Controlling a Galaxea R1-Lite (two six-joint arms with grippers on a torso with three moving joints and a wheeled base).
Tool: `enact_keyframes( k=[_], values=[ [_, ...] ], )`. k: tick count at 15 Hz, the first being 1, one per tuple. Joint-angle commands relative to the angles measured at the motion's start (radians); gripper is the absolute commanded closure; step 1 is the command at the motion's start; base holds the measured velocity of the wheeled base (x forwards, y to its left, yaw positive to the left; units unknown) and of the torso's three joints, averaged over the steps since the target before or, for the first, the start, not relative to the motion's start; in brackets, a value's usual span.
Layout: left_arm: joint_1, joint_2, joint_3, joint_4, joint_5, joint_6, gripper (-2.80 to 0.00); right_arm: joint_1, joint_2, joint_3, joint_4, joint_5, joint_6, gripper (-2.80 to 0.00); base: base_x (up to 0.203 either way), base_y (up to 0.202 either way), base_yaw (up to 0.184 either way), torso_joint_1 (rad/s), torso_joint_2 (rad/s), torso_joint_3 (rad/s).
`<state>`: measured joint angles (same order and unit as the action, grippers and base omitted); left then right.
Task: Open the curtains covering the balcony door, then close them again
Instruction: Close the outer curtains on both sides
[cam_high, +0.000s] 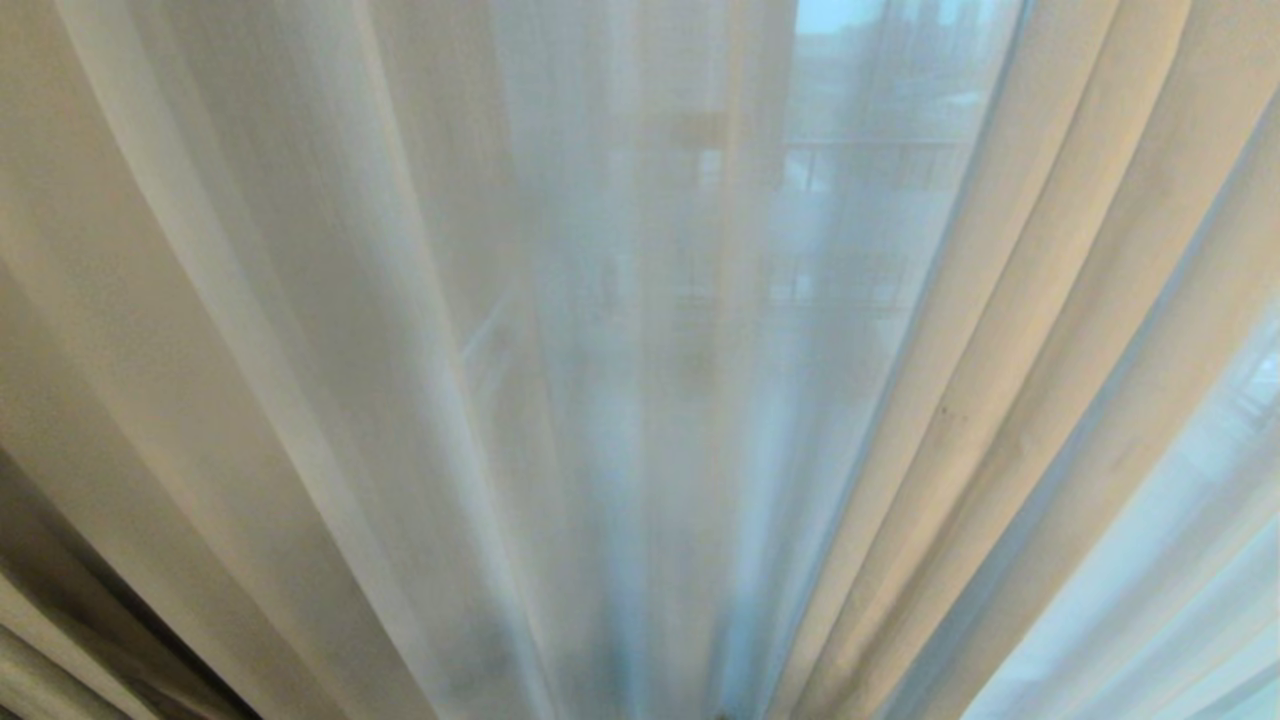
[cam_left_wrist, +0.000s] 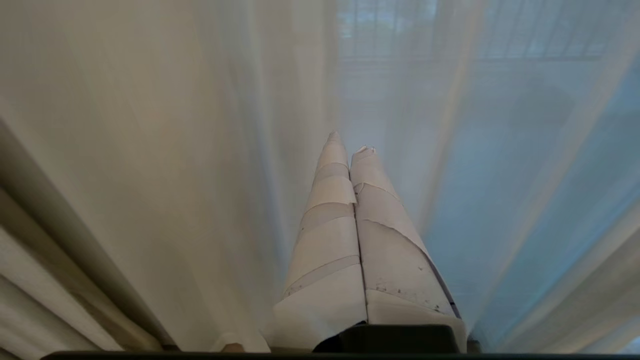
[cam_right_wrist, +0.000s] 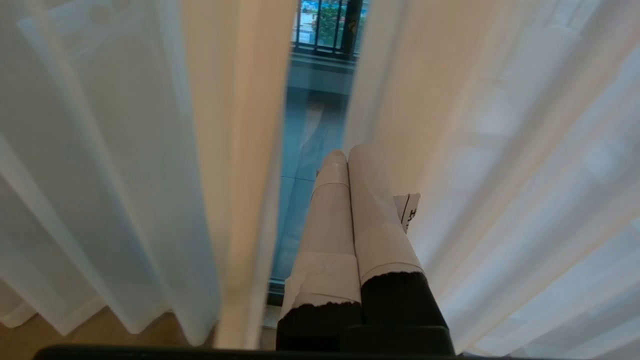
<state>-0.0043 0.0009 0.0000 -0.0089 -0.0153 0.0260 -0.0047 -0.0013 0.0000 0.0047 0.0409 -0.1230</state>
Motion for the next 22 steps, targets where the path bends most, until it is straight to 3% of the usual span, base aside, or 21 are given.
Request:
enact_keyframes(
  k=[1,14,22],
  values=[
    [0.0,-0.001,0.0,0.0,0.0,0.0,0.0,0.0,0.001,0.0,0.0,0.001,-0.001,0.0,0.0,0.188,0.003,0.008,0.0,0.002],
    [0.0,-0.001,0.0,0.0,0.0,0.002,0.0,0.0,0.001,0.0,0.0,0.001,-0.001,0.0,0.0,0.186,0.0,0.002,0.0,0.001],
    [0.0,-0.001,0.0,-0.001,-0.004,0.017,0.0,0.0,0.001,0.0,0.0,0.001,-0.001,0.0,0.0,0.009,0.0,0.0,0.0,0.0]
  ],
)
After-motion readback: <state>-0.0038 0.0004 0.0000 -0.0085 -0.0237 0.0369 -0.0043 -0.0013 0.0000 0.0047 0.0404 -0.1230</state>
